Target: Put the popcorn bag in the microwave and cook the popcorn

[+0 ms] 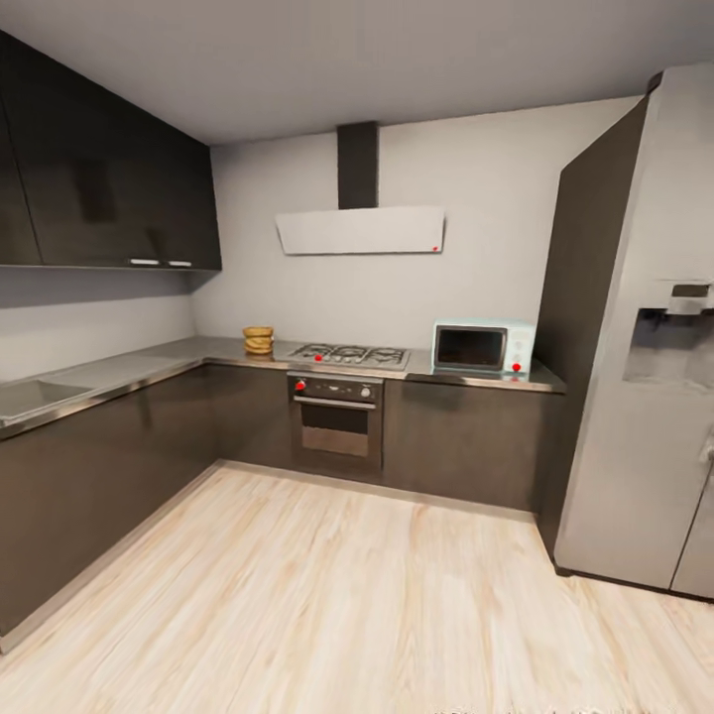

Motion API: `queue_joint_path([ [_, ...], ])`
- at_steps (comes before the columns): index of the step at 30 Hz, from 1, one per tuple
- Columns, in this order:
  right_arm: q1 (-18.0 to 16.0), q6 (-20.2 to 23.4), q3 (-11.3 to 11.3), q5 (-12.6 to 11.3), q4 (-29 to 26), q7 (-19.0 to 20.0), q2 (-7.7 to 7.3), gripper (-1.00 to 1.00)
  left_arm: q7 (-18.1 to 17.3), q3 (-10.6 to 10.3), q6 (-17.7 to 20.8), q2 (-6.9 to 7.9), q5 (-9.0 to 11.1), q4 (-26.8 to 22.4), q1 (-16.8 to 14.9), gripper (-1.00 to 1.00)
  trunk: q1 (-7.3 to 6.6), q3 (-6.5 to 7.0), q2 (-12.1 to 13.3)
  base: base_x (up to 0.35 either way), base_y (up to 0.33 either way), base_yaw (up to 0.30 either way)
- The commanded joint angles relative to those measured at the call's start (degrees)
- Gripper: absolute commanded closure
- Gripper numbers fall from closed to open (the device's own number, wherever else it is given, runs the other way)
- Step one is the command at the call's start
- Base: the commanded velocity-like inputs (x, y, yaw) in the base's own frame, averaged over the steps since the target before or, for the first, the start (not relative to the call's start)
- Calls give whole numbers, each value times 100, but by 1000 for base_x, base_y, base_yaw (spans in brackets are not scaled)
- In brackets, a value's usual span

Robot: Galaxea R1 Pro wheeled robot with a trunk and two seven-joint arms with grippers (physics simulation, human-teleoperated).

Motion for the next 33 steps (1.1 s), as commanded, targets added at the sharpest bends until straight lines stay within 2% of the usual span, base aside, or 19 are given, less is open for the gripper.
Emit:
queue_joint_path([
  [1,-3,-28,-10,-44,7,8,0,-100,0,3,-15,-1,43,1,-1,-100,0,-1,-3,0,0,-282],
  [25,-3,-84,3,35,7,5,25,-100,0,-1,-7,-1,52,0,-1,-100,0,112,-3,0,0,-275],
  [27,-3,-97,12,144,7,-3,54,-100,0,-4,-3,-1,52,1,-1,-100,0,125,-3,0,0,-225],
  [29,-3,-89,13,359,7,-14,74,-100,0,-4,1,-1,52,2,-1,-100,0,139,-3,27,0,-222],
  [33,-3,-88,9,1066,7,-40,117,-100,0,-12,11,5,60,2,-1,-100,0,161,-3,152,0,-182],
])
